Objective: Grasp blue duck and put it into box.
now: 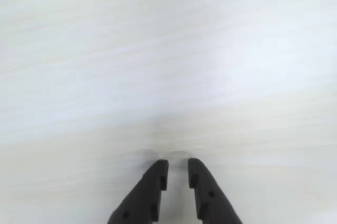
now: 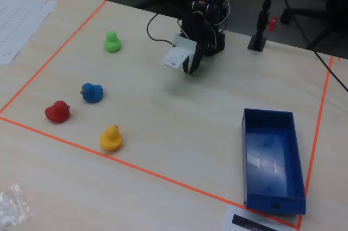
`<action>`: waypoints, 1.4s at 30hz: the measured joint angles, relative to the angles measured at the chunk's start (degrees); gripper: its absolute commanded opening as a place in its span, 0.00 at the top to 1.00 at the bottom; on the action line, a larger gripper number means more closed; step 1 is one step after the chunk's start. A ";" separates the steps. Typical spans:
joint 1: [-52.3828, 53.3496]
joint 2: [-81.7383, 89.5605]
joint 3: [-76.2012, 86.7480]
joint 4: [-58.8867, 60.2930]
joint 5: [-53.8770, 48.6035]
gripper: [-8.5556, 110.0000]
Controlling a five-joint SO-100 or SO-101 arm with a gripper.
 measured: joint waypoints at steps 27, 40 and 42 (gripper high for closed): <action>19.51 -21.09 -12.57 -25.40 -1.58 0.76; 37.44 -65.74 -50.54 -69.87 -7.03 0.66; 38.32 -69.87 -48.08 -78.49 -9.67 0.64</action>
